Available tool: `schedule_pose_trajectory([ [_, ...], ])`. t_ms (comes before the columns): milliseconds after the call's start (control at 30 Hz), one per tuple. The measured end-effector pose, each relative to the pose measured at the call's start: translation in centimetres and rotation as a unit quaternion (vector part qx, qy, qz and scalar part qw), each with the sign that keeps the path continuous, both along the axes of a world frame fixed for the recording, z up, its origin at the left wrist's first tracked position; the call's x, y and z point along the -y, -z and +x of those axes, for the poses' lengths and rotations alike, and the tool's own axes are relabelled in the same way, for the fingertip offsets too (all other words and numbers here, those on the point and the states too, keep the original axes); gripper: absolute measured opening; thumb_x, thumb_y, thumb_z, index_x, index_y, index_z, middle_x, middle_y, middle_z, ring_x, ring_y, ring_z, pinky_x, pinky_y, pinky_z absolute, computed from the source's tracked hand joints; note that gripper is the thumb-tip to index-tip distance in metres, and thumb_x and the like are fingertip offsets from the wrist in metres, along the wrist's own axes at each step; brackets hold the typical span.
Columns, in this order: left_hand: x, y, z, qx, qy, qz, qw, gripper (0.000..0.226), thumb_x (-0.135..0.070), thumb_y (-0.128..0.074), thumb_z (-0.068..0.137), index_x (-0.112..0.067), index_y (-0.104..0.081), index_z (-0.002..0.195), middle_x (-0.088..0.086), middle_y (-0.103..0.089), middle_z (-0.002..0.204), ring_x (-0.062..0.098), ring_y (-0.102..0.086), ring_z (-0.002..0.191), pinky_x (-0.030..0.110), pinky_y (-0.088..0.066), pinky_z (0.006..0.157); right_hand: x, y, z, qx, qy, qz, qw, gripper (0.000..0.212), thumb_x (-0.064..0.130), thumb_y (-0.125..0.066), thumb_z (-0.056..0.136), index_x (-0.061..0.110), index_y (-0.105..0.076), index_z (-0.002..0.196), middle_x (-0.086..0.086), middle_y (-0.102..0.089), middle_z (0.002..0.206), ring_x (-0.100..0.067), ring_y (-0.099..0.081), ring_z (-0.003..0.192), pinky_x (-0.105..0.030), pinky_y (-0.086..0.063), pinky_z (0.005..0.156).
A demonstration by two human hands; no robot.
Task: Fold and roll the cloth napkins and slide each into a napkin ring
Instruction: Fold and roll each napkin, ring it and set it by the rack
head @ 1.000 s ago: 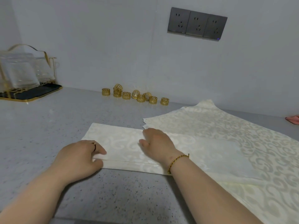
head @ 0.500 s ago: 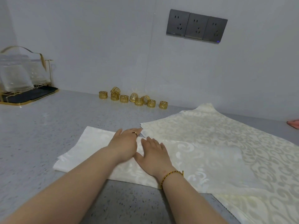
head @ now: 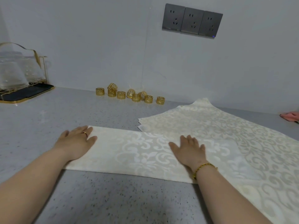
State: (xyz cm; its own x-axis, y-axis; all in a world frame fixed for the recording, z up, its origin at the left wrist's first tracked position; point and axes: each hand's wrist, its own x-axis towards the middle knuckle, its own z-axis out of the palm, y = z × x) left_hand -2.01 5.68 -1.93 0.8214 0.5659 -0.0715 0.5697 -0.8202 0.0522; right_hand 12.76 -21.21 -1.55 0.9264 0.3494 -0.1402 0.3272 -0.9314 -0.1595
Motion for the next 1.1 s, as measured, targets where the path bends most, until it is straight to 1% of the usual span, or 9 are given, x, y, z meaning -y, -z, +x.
schedule_pose_trajectory([
  [200,1.6,0.3,-3.1,0.102,0.061,-0.015,0.993,0.049,-0.049,-0.025,0.095,-0.029,-0.035,0.138,-0.009,-0.027,0.15,0.007,-0.014,0.14,0.031,0.0,0.114,4.3,0.4,1.5,0.04,0.042,0.018,0.998,0.061,0.05,-0.023,0.095,0.014,-0.021,0.144,-0.008,-0.012,0.155,-0.025,-0.007,0.143,-0.044,-0.006,0.115],
  [300,3.2,0.0,-4.7,0.149,0.136,-0.119,0.972,0.118,-0.098,-0.01,0.044,-0.03,-0.041,0.135,-0.01,-0.03,0.148,0.005,-0.023,0.137,0.017,-0.011,0.108,3.9,0.5,1.2,0.12,0.033,0.077,0.989,0.053,0.042,-0.034,0.095,0.016,-0.031,0.141,-0.007,-0.02,0.153,-0.024,-0.013,0.142,-0.041,-0.008,0.116],
  [367,3.9,0.4,-5.2,0.105,0.165,-0.097,0.976,0.14,-0.098,0.012,0.024,-0.034,-0.032,0.139,-0.013,-0.02,0.151,0.003,-0.017,0.138,0.01,-0.007,0.105,3.2,0.1,0.0,0.17,-0.028,0.167,0.971,0.046,0.036,-0.046,0.092,0.017,-0.043,0.135,-0.002,-0.033,0.148,-0.018,-0.027,0.137,-0.032,-0.016,0.114],
  [433,4.2,0.7,-5.2,0.087,0.183,-0.071,0.977,0.142,-0.096,0.018,0.021,-0.035,-0.025,0.142,-0.014,-0.013,0.153,0.002,-0.011,0.14,0.009,-0.004,0.104,2.2,-0.8,-2.2,0.137,-0.139,0.234,0.953,0.039,0.034,-0.056,0.089,0.018,-0.055,0.125,0.003,-0.05,0.135,-0.014,-0.044,0.125,-0.025,-0.029,0.107],
  [567,4.3,0.5,-5.1,0.086,0.183,-0.054,0.978,0.143,-0.096,0.019,0.02,-0.035,-0.025,0.142,-0.013,-0.014,0.153,0.002,-0.01,0.14,0.01,-0.004,0.105,-0.8,-1.2,-6.9,0.067,-0.36,0.149,0.918,0.036,0.039,-0.054,0.088,0.022,-0.059,0.12,0.011,-0.055,0.129,-0.005,-0.047,0.119,-0.016,-0.032,0.099],
  [733,4.6,0.5,-5.2,0.085,0.181,-0.052,0.978,0.143,-0.095,0.02,0.019,-0.036,-0.024,0.142,-0.014,-0.013,0.153,0.002,-0.01,0.14,0.009,-0.003,0.104,-1.4,-0.9,-8.1,0.102,-0.391,0.118,0.907,0.038,0.042,-0.048,0.09,0.024,-0.057,0.122,0.013,-0.052,0.132,-0.005,-0.044,0.122,-0.019,-0.033,0.099],
  [867,4.5,0.5,-5.2,0.085,0.178,-0.051,0.979,0.144,-0.095,0.02,0.019,-0.036,-0.024,0.142,-0.015,-0.012,0.153,0.001,-0.01,0.14,0.01,-0.004,0.106,-1.4,-0.4,-8.5,0.098,-0.396,0.154,0.9,0.063,0.058,-0.028,0.077,0.02,-0.065,0.112,0.009,-0.062,0.12,-0.01,-0.054,0.113,-0.02,-0.039,0.093],
  [967,4.5,0.5,-5.2,0.086,0.178,-0.047,0.979,0.143,-0.095,0.02,0.019,-0.036,-0.024,0.142,-0.015,-0.013,0.153,0.001,-0.01,0.14,0.012,-0.005,0.107,-1.3,-0.2,-7.8,0.119,-0.386,0.166,0.9,0.037,0.041,-0.045,0.09,0.021,-0.063,0.114,0.012,-0.061,0.12,-0.006,-0.053,0.113,-0.017,-0.037,0.094],
  [1100,4.5,0.5,-5.2,0.084,0.175,-0.038,0.98,0.143,-0.095,0.021,0.02,-0.036,-0.024,0.142,-0.016,-0.013,0.153,0.001,-0.01,0.14,0.013,-0.006,0.108,-1.9,0.6,-7.8,0.193,-0.391,0.158,0.886,0.028,0.033,-0.041,0.07,0.029,-0.069,0.068,0.017,-0.068,0.072,0.0,-0.064,0.065,-0.011,-0.049,0.051],
])
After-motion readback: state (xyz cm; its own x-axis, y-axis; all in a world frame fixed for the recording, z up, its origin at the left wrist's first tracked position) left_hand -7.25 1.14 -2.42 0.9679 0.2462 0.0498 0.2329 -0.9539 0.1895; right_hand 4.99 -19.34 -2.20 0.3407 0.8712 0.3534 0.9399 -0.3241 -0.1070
